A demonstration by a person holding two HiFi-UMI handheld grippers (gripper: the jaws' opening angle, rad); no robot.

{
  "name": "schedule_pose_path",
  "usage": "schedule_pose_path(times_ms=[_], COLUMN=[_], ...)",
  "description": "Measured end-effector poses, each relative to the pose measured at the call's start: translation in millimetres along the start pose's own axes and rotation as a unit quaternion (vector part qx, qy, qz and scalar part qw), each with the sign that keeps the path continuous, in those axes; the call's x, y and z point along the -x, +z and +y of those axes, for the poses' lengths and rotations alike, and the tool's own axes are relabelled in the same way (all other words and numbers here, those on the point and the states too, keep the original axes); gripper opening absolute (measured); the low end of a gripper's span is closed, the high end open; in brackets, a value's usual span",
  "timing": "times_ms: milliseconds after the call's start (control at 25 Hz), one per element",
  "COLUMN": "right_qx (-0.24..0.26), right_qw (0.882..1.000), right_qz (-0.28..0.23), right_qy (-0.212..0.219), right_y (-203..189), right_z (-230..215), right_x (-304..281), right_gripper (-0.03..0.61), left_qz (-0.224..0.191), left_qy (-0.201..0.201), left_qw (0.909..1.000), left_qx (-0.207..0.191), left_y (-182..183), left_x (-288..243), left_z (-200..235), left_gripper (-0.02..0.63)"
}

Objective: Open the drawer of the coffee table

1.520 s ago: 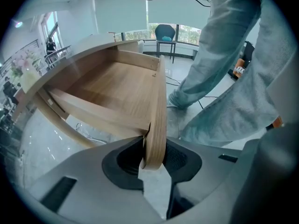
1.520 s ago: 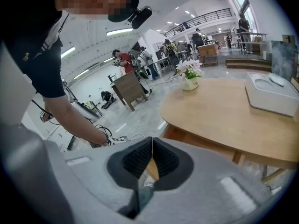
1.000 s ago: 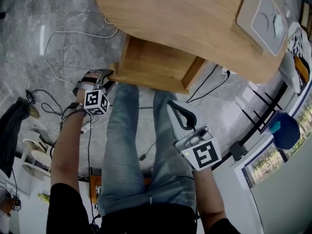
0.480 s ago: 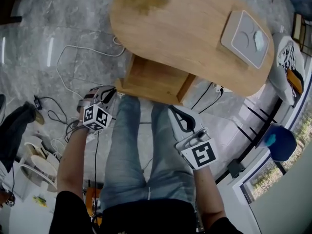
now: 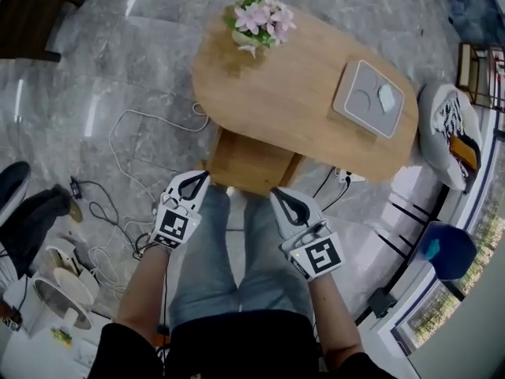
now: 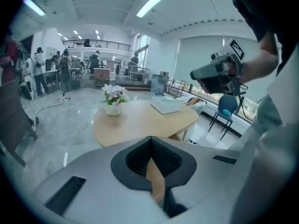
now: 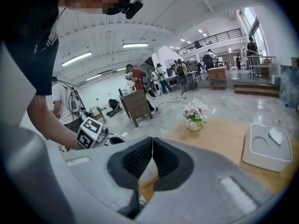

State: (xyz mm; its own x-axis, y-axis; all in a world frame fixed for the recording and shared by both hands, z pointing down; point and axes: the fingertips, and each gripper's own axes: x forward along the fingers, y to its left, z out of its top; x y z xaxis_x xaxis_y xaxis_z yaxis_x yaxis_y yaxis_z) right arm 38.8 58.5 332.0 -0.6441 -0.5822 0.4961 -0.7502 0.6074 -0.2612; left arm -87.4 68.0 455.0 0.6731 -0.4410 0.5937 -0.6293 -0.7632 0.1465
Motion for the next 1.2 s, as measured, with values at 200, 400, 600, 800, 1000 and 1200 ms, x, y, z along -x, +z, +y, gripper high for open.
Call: schedule_pose_path(times_ms=[200,400,600,800,1000,1200], right_qx=[-0.014,-0.003,0.008,0.022,0.034,0.053], right_qw=[1.000,0.999,0.997,0.995,0.991,0.987], right_qz=[-0.024,-0.049,-0.077,-0.101,-0.124,-0.148], right_qy=[0.000,-0.006,-0.008,-0.017,-0.021,-0.021], right_y=[47,99,157,212,258,299], right_z=[3,7,12,14,20,31], right_x=[24,46,75,108,136,162], right_gripper=[0.000,0.000,0.000,0.000,0.000,0.000], left_qz=[-0.040,-0.078,-0.101,-0.124,-0.175,-0.192], left_qy=[0.025,0.052,0.057,0.077,0.083,0.096], left_qw=[0.9984,0.9953,0.9932,0.9892,0.9810,0.9767], left_qx=[0.030,0.022,0.006,0.012,0.005,-0.007], left_y=[76,152,225,297,366,407], left_x=[36,71,104,141,179,204], left_z=[-6,-8,-17,-28,-37,-48], left_gripper=[0.014,0.014,0.014,0.014,0.015,0.015])
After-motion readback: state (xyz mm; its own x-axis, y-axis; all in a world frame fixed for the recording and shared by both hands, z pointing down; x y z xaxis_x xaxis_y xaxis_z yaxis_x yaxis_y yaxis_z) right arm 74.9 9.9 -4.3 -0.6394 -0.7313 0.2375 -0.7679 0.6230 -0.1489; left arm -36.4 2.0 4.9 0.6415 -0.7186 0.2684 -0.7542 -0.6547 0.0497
